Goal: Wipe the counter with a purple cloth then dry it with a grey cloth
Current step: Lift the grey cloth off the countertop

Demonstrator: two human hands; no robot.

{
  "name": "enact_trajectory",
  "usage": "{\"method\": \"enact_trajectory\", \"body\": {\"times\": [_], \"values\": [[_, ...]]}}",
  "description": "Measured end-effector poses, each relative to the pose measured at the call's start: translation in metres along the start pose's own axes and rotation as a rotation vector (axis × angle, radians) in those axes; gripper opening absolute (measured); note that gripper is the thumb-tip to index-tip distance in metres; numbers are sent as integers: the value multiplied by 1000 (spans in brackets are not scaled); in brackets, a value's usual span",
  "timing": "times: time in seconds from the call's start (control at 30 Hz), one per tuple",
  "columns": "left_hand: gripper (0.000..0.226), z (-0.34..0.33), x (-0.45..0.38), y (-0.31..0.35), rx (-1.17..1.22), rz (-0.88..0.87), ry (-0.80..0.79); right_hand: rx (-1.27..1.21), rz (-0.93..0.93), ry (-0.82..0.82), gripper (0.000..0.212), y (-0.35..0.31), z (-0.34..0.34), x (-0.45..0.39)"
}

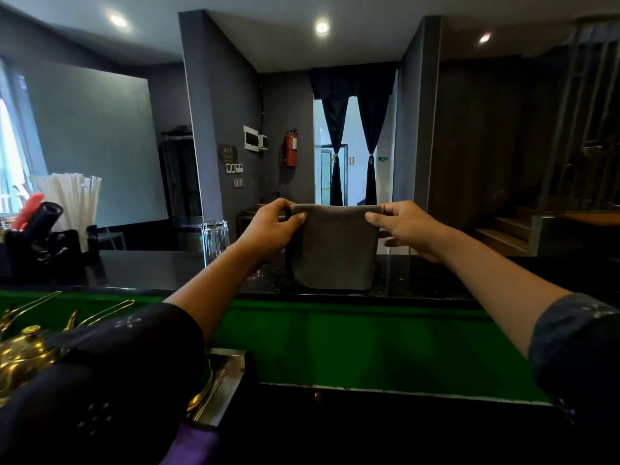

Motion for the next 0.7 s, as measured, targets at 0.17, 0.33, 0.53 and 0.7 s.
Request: {"method": "enact_trajectory", "body": {"times": [0.17, 0.33, 0.53, 0.7], "values": [[15, -2, 2, -17, -9, -66, 233, -140, 3, 106, 19, 9, -32, -6], [14, -11, 19, -74, -110, -86, 350, -5, -29, 228, 22, 50, -92, -5], [19, 4, 18, -153, -69, 57, 329, 2, -68, 162, 17, 85, -166, -9], [26, 56, -21, -174, -2, 133, 419, -61, -56, 153, 11, 77, -205, -61]]}}
Point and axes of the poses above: each hand's wrist, its own x-axis away from the middle knuckle, its own z-axis out of the back of the hand, y = z × x, the point moved 5 cm from there along -x, towards the middle knuckle, and after that the axes turned 8 degrees about z, right-handed, at the moved point
